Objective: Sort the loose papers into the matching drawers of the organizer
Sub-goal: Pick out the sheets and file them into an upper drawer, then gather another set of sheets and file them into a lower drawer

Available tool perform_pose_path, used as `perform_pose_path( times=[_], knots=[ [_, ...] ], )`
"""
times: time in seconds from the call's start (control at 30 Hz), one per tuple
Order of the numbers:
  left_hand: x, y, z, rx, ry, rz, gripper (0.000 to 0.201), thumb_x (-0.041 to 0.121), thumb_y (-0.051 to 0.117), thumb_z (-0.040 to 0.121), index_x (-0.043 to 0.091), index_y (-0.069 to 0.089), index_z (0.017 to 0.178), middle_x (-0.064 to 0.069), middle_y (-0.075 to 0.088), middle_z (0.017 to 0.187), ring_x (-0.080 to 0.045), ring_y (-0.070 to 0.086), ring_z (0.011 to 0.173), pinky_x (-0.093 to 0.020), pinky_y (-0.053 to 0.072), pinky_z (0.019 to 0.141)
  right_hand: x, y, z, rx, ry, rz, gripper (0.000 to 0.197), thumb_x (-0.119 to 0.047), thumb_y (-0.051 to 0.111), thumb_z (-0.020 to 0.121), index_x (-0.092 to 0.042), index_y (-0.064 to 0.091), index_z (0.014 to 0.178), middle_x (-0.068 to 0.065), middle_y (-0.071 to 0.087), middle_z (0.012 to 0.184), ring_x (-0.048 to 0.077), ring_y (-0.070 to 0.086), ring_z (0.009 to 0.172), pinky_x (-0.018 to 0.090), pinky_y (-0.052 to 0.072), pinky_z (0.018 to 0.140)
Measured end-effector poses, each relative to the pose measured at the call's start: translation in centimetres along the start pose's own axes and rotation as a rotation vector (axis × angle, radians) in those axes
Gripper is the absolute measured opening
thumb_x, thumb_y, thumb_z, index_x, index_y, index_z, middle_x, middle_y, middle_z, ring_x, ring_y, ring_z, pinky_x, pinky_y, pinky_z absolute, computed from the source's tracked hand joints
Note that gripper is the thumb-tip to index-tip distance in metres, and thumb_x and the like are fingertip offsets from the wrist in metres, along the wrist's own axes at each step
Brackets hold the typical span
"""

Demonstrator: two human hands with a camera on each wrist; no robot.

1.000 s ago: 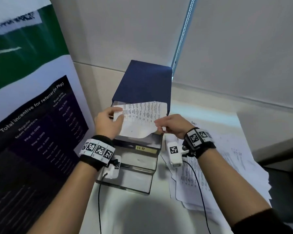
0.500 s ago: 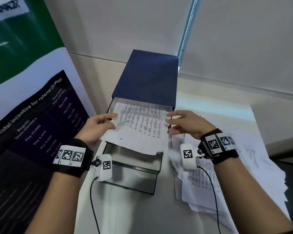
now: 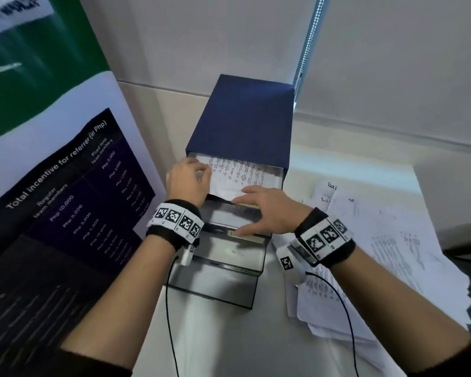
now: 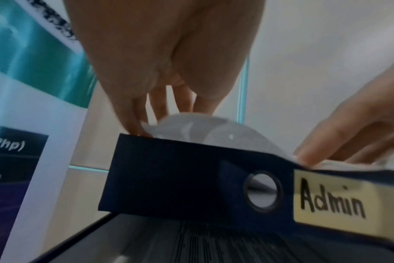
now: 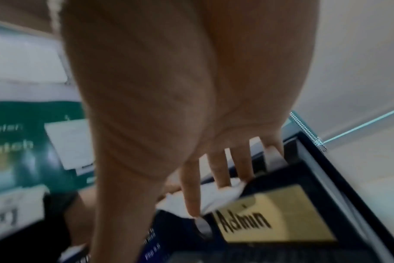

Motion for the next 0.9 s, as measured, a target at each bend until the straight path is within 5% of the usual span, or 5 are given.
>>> perform_pose_path(
  times=[0.13, 0.37, 0.57, 0.7, 0.9],
  knots=[
    [0.9, 2.1, -1.3, -0.227, 0.213, 0.162, 0.045, 0.053, 0.04, 0.093, 0.028, 0.076, 0.103, 0.006, 0.068, 0.122, -0.016, 0.057, 0.119, -0.044, 0.023, 0.111, 1.4, 0.1, 1.6, 0.028, 0.063, 0.042, 0.078, -0.079, 0.017, 0.086, -0.024, 0.071, 0.099, -0.002, 0.068, 0.102, 0.016, 0.061, 0.103, 0.048, 0.037, 0.102],
    [1.6, 4.2, -0.6, -0.46, 0.249, 0.417, 0.075, 0.062, 0.009, 0.095, 0.022, 0.072, 0.106, 0.001, 0.069, 0.119, -0.023, 0.06, 0.115, -0.048, 0.023, 0.111, 5.4, -1.3, -3.9, 0.562, 0.11, 0.71, 0.043, -0.043, 0.048, 0.101, -0.017, 0.073, 0.076, -0.004, 0.073, 0.09, 0.007, 0.066, 0.091, 0.018, 0.046, 0.087],
    [4.9, 4.2, 1.4, -0.45, 0.188, 0.477, 0.036, 0.044, 0.043, 0.099, 0.028, 0.073, 0.11, -0.003, 0.071, 0.11, -0.026, 0.064, 0.103, -0.043, 0.04, 0.104, 18.9, 8.8, -12.6, 0.199, 1.028, 0.561, 0.048, -0.049, 0.062, 0.091, -0.006, 0.065, 0.112, 0.017, 0.065, 0.119, 0.029, 0.064, 0.104, 0.04, 0.05, 0.096],
    [11.8, 4.0, -1.2, -0.116, 0.425, -0.137, 0.019, 0.013, 0.056, 0.087, 0.024, 0.071, 0.086, 0.007, 0.065, 0.084, -0.012, 0.06, 0.079, -0.033, 0.048, 0.082, 26.9, 19.9, -15.9, -0.113, 1.336, 0.379, 0.129, -0.102, 0.052, 0.027, -0.004, 0.05, 0.11, 0.027, 0.047, 0.139, 0.036, 0.053, 0.122, 0.048, 0.045, 0.103],
    [17.8, 14.3, -8.3, -0.583, 0.457, -0.337, 0.023, 0.01, 0.057, 0.088, 0.02, 0.073, 0.1, 0.005, 0.066, 0.088, -0.01, 0.059, 0.079, -0.028, 0.05, 0.079, 22.5, 18.4, -18.0, 0.335, 1.408, 0.77, 0.106, -0.028, 0.093, 0.061, -0.003, 0.032, 0.143, 0.023, 0.043, 0.144, 0.041, 0.044, 0.132, 0.05, 0.044, 0.103]
  ],
)
Point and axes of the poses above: each hand's wrist, its own z-axis towards the middle knuckle, its own y-axis out of the palm, x = y × z, the point moved 2 cm from there along z, towards the middle knuckle
